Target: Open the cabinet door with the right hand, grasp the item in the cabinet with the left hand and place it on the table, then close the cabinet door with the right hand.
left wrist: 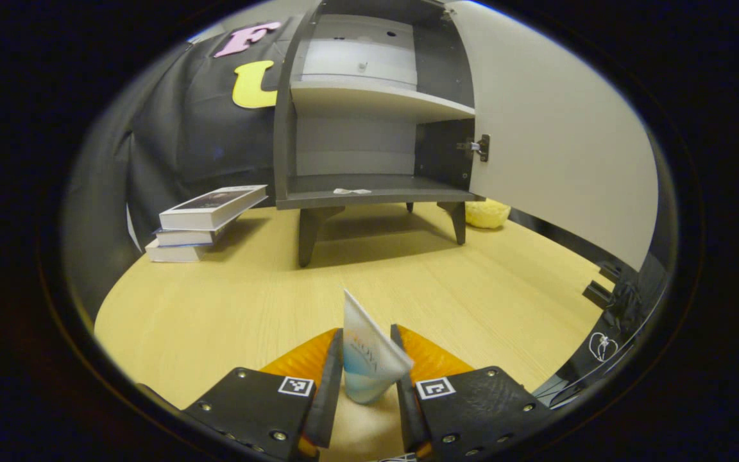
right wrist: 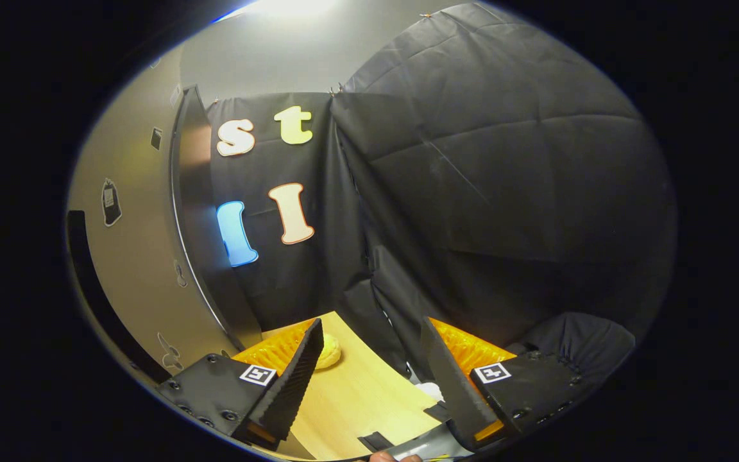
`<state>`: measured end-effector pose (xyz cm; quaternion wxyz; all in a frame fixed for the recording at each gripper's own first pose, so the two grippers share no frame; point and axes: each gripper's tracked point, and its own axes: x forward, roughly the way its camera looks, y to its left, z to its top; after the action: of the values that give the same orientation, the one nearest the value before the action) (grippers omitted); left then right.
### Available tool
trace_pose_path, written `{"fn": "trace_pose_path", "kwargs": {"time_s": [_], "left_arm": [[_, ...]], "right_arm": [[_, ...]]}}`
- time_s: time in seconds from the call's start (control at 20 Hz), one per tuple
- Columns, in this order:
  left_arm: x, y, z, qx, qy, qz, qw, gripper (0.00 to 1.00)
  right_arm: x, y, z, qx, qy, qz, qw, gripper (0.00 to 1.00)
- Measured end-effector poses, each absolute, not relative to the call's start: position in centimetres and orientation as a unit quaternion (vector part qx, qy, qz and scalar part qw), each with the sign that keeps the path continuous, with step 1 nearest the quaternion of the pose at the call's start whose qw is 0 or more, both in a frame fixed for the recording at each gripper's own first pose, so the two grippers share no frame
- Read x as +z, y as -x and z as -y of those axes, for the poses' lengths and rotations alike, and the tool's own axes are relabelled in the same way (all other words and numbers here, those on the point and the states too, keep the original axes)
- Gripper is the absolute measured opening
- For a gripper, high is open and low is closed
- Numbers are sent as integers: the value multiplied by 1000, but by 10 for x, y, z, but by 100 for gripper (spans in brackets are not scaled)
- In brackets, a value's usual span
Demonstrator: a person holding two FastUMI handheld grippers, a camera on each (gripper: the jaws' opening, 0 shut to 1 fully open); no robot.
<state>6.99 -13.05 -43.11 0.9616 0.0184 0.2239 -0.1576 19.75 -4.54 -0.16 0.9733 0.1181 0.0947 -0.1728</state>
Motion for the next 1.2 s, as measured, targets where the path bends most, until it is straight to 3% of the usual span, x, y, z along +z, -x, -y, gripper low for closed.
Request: {"fn": "trace_pose_path", "kwargs": {"time_s": [0.05,0.1,0.2,0.4,0.45,0.75,0.95,1.2], "left_arm": [[-432,-67,129,-156,-20,-224,962,41],[-431,-65,129,-156,-22,-223,962,51],[-431,-64,129,-159,-25,-223,961,53],[-401,-53,125,-166,-16,-211,963,93],[-388,-50,123,-166,-15,-209,964,93],[-264,-35,96,-151,-23,-141,978,90],[-164,-21,63,-101,-42,-82,991,92],[-81,-7,39,-54,-42,-69,995,90]], "right_arm": [[-4,-196,44,-172,-120,-97,973,96],[-6,-195,43,-171,-121,-99,973,96],[-9,-193,41,-171,-122,-102,972,96],[-11,-185,40,-172,-118,-105,972,96],[-10,-183,39,-172,-119,-103,972,90],[8,-179,35,-172,-110,-82,976,90],[36,-182,35,-154,-108,-64,980,90],[65,-185,30,-125,-99,-28,987,90]]}}
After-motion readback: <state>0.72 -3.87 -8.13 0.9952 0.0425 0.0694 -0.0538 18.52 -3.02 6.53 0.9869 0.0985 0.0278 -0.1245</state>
